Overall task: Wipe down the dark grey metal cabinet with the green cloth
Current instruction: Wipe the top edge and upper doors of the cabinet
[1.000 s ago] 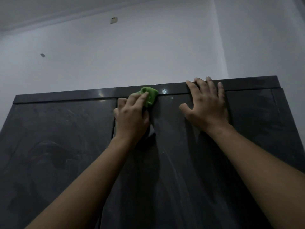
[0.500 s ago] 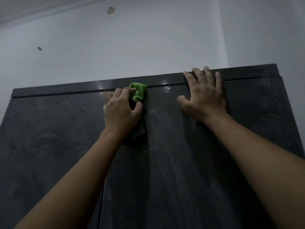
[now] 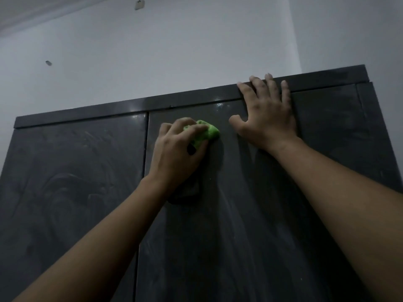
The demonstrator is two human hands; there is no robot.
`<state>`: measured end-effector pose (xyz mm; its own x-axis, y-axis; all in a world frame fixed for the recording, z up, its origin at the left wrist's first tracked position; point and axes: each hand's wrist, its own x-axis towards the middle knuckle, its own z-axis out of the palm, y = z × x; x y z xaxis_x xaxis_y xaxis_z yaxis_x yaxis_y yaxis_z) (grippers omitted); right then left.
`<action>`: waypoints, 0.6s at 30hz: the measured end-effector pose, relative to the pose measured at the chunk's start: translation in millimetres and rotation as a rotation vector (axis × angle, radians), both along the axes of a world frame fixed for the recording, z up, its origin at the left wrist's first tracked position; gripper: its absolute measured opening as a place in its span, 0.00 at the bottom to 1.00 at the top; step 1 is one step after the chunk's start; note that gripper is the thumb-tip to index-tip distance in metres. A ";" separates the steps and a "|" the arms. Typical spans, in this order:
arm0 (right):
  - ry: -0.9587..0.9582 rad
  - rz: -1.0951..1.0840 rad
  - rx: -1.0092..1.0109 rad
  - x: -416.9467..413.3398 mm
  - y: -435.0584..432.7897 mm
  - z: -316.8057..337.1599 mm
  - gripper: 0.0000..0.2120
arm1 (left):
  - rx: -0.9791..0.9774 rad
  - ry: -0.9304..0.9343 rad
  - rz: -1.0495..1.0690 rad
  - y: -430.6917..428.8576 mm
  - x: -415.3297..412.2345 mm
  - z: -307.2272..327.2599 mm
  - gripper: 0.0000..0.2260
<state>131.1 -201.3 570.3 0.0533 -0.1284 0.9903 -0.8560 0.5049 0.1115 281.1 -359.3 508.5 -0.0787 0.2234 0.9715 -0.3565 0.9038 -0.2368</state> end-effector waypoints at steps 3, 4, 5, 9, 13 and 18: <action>0.001 0.003 0.009 0.1 2.4 -0.5 0.40 | -0.059 -0.148 -0.022 4.5 9.4 -21.4 0.14; 0.003 0.005 0.009 0.1 2.9 -0.4 0.40 | -0.080 -0.200 -0.029 4.6 14.5 -22.3 0.13; 0.003 0.008 0.009 0.4 2.9 -0.2 0.40 | -0.099 -0.237 -0.032 4.1 20.3 -19.6 0.12; 0.000 0.003 0.011 0.5 2.3 1.0 0.40 | -0.016 -0.038 -0.164 -2.9 40.9 13.7 0.13; 0.012 0.010 0.007 -1.7 2.0 1.3 0.40 | 0.048 0.066 -0.206 0.2 28.6 35.8 0.15; 0.020 0.023 0.013 -2.6 0.9 1.3 0.39 | -0.071 0.024 -0.086 17.0 -14.5 0.1 0.13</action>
<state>128.5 -200.4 571.7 0.0757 -0.1398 0.9873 -0.8649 0.4836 0.1348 266.6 -342.3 508.7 -0.0330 0.2963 0.9545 -0.2852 0.9126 -0.2931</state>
